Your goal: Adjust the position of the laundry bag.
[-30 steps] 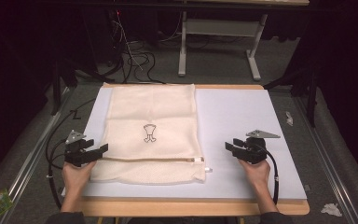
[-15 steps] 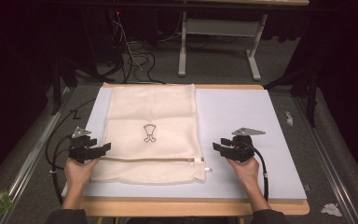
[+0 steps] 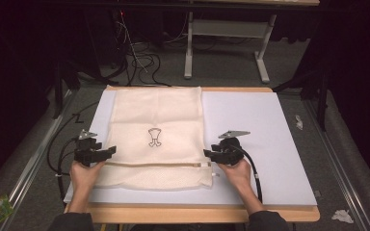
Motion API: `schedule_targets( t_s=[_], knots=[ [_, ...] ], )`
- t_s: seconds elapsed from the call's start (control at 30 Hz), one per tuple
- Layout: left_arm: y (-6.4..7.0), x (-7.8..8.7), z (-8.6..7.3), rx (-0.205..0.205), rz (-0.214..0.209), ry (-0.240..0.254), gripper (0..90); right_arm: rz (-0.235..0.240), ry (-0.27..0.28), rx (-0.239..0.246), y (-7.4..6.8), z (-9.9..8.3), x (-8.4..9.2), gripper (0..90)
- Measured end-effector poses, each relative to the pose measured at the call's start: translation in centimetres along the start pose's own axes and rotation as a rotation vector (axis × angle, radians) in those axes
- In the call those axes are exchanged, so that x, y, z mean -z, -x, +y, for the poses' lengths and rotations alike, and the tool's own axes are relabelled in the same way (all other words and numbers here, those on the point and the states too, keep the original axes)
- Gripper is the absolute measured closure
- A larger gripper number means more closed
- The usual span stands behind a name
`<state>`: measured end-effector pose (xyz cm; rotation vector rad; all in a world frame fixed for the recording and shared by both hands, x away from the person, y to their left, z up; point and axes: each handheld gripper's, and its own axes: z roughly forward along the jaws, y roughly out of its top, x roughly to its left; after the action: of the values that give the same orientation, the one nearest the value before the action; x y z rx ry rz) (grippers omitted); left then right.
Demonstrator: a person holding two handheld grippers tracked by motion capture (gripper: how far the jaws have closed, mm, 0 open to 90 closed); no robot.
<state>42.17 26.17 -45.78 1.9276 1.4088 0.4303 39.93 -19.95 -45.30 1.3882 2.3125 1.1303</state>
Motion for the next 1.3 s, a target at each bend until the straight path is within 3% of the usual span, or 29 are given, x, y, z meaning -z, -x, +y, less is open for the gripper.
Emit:
schedule_targets(
  t_s=[0.43, 0.6, 0.73, 0.8, 0.9, 1.07, 1.2, 1.3],
  knots=[
    [-0.5, -1.2, 0.1, 0.059, 0.014, -0.046, 40.3, -0.022, -0.062, -0.026, -0.6, 1.1, -2.4, 57.3],
    [-0.5, -1.6, 0.0, 0.069, 0.009, -0.072, 47.0, -0.01, -0.09, -0.041, -0.4, 1.1, -3.1, 63.8],
    [-0.8, -1.6, -0.1, 0.065, 0.012, -0.071, 60.1, -0.003, -0.099, -0.028, -0.5, 1.2, -3.4, 76.5],
    [-0.9, -1.5, 0.0, 0.067, 0.007, -0.066, 71.1, 0.007, -0.104, -0.025, -0.4, 1.2, -3.4, 83.1],
    [-0.9, -1.6, 0.0, 0.063, 0.0, -0.065, 84.1, 0.016, -0.102, -0.007, -0.4, 1.4, -3.3, 86.5],
    [-0.7, -1.5, 0.5, 0.045, 0.002, -0.066, 86.2, 0.027, -0.085, -0.001, -0.2, 1.3, -3.4, 87.4],
    [-0.6, -1.3, 0.4, 0.022, -0.025, -0.05, 86.5, 0.032, -0.061, 0.004, 0.0, 1.4, -3.0, 87.8],
    [-0.9, -1.3, 0.5, 0.036, -0.055, -0.048, 86.6, 0.027, -0.05, 0.013, 0.2, 1.4, -2.8, 87.9]
  ],
)
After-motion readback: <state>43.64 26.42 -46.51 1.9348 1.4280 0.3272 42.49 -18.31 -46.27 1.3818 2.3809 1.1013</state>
